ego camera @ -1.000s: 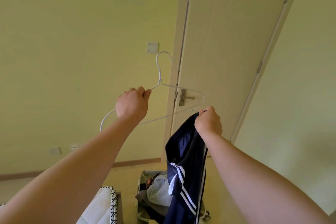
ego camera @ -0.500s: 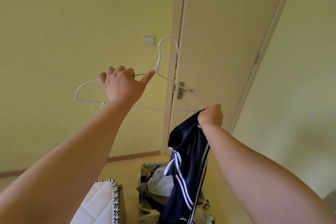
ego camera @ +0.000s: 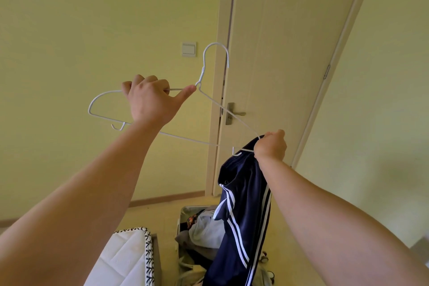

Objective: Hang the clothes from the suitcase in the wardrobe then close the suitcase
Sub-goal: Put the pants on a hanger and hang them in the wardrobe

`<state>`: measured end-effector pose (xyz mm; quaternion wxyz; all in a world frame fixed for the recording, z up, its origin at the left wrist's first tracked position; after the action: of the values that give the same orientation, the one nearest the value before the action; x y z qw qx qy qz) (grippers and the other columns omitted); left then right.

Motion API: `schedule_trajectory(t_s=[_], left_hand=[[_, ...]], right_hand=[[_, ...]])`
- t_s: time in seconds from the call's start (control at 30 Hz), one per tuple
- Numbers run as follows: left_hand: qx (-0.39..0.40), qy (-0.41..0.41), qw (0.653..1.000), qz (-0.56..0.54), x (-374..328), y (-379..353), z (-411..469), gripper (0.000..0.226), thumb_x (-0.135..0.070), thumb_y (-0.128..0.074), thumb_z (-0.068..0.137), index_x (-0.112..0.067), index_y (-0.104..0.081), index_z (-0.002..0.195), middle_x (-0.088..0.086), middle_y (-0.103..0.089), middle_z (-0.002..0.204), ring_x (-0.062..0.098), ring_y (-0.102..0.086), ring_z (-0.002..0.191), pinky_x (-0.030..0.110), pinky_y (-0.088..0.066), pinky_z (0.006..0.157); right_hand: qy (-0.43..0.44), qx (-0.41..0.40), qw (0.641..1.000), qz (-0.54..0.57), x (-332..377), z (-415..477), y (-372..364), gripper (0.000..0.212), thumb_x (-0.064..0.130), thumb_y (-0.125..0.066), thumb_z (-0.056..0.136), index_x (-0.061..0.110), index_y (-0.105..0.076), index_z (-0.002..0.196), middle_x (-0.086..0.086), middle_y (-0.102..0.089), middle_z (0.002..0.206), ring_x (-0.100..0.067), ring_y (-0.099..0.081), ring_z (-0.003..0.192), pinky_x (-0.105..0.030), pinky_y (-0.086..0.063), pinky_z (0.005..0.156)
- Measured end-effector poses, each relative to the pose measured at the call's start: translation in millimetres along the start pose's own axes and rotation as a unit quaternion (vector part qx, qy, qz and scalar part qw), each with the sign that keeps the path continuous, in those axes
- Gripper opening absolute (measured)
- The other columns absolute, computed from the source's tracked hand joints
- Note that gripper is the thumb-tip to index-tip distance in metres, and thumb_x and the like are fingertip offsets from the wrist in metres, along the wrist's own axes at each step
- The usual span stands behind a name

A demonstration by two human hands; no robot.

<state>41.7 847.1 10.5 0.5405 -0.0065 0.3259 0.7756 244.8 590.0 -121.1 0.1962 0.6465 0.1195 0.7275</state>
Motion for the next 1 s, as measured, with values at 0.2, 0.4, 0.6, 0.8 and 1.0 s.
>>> schedule_trajectory(t_s=[0.2,0.4,0.6,0.8,1.0], left_hand=[[0.007,-0.013,1.000,0.028,-4,-3,0,0.076,-0.094,-0.043,0.074,-0.022,-0.037,0.051,-0.006,-0.049,0.065,0.026,-0.041,0.086,0.043,-0.028,0.089],[-0.003,-0.031,0.998,0.047,-11,-1,4,0.074,-0.093,-0.045,0.073,-0.022,-0.047,0.056,-0.005,-0.052,0.068,0.026,-0.042,0.087,0.043,-0.026,0.088],[0.056,-0.079,0.991,0.094,-35,-23,-14,0.073,-0.095,-0.036,0.074,-0.027,-0.056,0.062,-0.006,-0.060,0.077,0.026,-0.047,0.093,0.044,-0.028,0.089],[0.111,-0.122,0.977,0.135,-57,-50,-32,0.069,-0.088,-0.034,0.083,-0.027,-0.063,0.072,-0.005,-0.060,0.082,0.026,-0.050,0.092,0.043,-0.028,0.089],[0.164,-0.155,0.974,0.005,-61,-63,-42,0.025,-0.044,-0.048,0.100,-0.021,-0.058,0.099,-0.003,-0.064,0.095,0.026,-0.058,0.098,0.039,-0.031,0.094]], right_hand=[[0.080,-0.003,0.995,-0.058,13,-8,-5,0.018,0.026,-0.038,0.107,0.012,-0.048,0.109,-0.009,-0.065,0.100,-0.031,-0.064,0.087,-0.042,-0.054,0.072],[0.105,0.016,0.990,-0.097,25,-13,-6,0.016,0.030,-0.038,0.106,0.018,-0.049,0.104,-0.003,-0.064,0.093,-0.029,-0.065,0.083,-0.038,-0.051,0.067],[0.163,0.096,0.981,-0.050,46,-30,-21,0.018,0.016,-0.043,0.101,0.023,-0.059,0.100,0.005,-0.064,0.092,-0.021,-0.064,0.082,-0.031,-0.049,0.065],[0.210,0.212,0.953,0.046,70,-44,-43,0.028,0.021,-0.043,0.104,0.030,-0.066,0.116,0.014,-0.058,0.081,0.003,-0.051,0.056,-0.012,-0.036,0.053],[0.206,0.182,0.961,0.032,62,-42,-37,0.038,0.042,-0.040,0.106,0.013,-0.061,0.094,0.003,-0.055,0.068,-0.013,-0.047,0.055,-0.028,-0.036,0.053]])
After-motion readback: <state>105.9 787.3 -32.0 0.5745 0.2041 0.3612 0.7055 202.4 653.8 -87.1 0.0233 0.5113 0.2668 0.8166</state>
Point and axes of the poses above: each hand's wrist, its own z-axis towards the middle knuckle, its own y-axis out of the back of the hand, x = y × z, the point moved 6 cm from there along z, towards the middle knuckle
